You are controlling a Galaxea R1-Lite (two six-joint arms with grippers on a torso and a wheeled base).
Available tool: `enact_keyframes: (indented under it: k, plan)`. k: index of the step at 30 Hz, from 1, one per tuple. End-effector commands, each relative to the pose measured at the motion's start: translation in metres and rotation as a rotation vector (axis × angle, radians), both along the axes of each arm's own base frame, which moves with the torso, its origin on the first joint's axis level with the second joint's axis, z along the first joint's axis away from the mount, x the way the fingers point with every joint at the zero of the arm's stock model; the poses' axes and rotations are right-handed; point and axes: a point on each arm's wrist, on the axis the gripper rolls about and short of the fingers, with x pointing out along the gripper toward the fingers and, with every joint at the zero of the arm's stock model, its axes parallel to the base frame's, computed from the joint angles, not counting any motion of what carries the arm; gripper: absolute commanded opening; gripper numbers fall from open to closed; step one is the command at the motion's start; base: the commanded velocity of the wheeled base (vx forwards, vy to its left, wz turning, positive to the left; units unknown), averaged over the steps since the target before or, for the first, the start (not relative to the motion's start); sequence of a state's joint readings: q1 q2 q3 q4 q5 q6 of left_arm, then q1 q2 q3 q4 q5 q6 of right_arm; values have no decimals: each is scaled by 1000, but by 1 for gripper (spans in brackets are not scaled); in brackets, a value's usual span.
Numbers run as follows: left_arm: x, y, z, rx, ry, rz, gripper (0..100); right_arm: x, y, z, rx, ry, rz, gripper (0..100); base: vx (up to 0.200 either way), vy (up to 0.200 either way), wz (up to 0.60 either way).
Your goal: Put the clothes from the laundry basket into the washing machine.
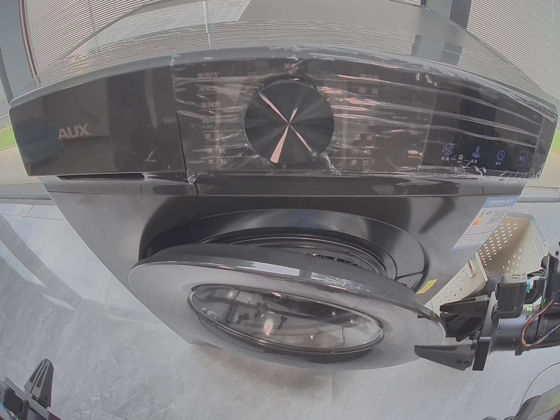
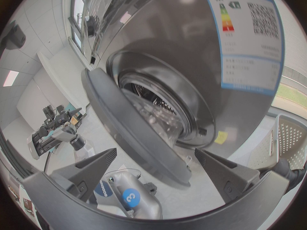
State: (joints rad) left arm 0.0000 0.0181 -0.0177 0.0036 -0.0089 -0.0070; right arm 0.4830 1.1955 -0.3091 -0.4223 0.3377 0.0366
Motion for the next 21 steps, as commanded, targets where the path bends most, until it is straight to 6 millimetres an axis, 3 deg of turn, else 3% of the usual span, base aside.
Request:
enact_keyframes:
  k: [1,4,8,14,16,21]
  plan:
    - [0,0,-5,-7,1,-2,0,21,9,7,5,-2,-14,100,-200,0,0]
    - [0,0,-5,-7,1,-2,0,27,12,3,-3,11,-12,100,-200,0,0]
    - [0,0,-5,-7,1,0,0,33,18,-9,-15,35,0,100,0,0,0]
    - [0,0,-5,-7,1,0,0,16,16,-20,-36,62,36,100,0,0,0]
    - [0,0,-5,-7,-1,0,0,2,10,-17,-21,37,46,100,0,0,0]
    - [0,0,-5,-7,1,0,0,5,8,-11,-2,5,23,100,0,0,0]
